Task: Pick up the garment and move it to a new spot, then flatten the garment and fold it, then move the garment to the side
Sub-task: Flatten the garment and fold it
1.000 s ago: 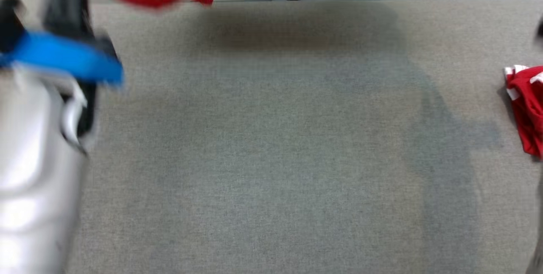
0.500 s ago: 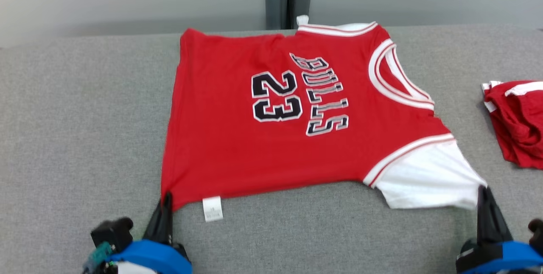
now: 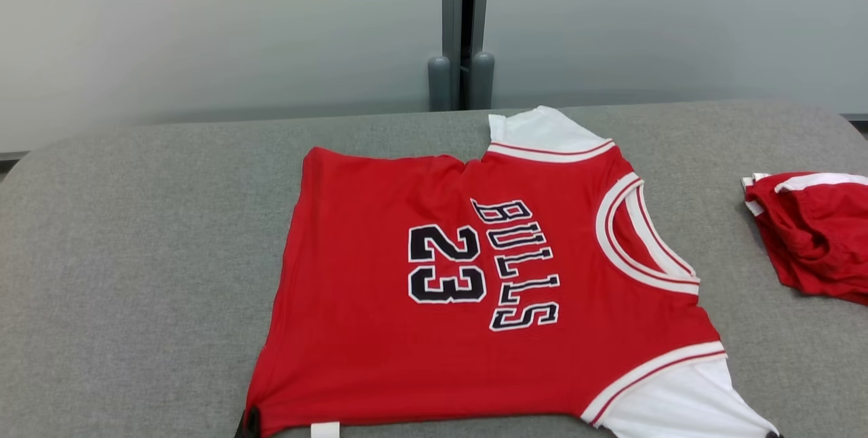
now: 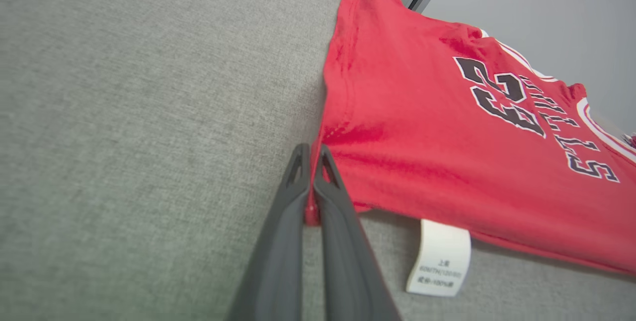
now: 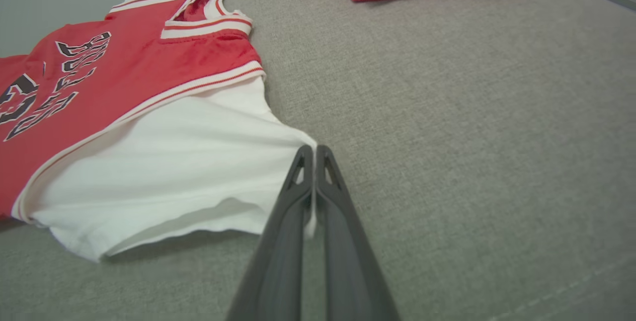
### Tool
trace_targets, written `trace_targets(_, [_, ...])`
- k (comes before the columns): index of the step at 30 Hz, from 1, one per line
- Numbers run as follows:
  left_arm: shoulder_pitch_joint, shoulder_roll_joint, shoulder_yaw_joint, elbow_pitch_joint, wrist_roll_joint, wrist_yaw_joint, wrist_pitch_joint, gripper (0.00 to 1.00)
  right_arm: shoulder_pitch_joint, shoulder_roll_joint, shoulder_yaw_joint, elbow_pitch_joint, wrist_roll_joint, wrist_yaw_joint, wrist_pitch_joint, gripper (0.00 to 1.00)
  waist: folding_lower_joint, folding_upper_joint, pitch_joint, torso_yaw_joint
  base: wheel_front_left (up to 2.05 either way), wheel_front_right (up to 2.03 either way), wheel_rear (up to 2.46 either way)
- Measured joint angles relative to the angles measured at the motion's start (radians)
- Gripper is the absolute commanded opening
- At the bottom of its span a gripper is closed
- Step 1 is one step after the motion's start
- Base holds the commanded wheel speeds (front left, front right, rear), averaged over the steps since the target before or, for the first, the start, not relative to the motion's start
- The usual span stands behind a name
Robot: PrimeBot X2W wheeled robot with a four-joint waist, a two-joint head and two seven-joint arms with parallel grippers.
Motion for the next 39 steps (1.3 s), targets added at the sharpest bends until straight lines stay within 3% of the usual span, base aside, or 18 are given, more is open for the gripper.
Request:
trace_targets(8, [0.026,-0.005,-0.015,-0.081,0.025,0.0,0.0,0.0,0.006,0.001,0.021,-0.077,0.012,0.0,0.0,0.0,0.0001,0.0,-0.012,0.0,0.0,0.0,0.0])
trace_targets(18, [-0.13,-0.005,-0.066,-0.188,-0.002,0.0,0.0,0.0,-0.223,0.001,0.058,-0.161,0.108,-0.001,0.0,0.0,0.0003,0.0,0.056,0.009,0.0,0.0,0.0])
trace_targets(27, [-0.304,-0.004,-0.09,-0.136,0.012,0.0,0.0,0.0,-0.459,0.0,0.047,-0.092,0.052,-0.001,-0.001,0.0,0.0005,0.0,0.165,0.026,0.0,0.0,0.0])
trace_targets(35, [-0.4,0.001,-0.081,-0.08,0.028,0.0,0.0,0.0,-0.574,0.001,0.039,-0.012,-0.001,-0.001,-0.001,0.0,0.0005,0.0,0.238,0.045,0.0,0.0,0.0])
trace_targets(36, [-0.403,0.001,-0.078,-0.081,0.032,0.0,0.0,0.39,-0.578,0.001,0.035,-0.01,-0.001,-0.001,-0.001,0.3,0.0005,0.0,0.242,0.047,0.0,0.0,0.0])
trace_targets(37, [-0.404,0.0,-0.075,-0.083,0.037,0.0,0.0,0.97,-0.58,0.001,0.034,-0.01,-0.004,-0.001,-0.001,1.0,0.0005,0.0,0.245,0.048,0.0,0.0,0.0])
trace_targets(39, [-0.404,-0.001,-0.054,-0.087,0.051,0.0,0.0,1.0,-0.579,0.001,0.038,-0.01,-0.028,-0.001,-0.001,1.0,0.0005,0.0,0.245,0.049,0.0,0.0,0.0])
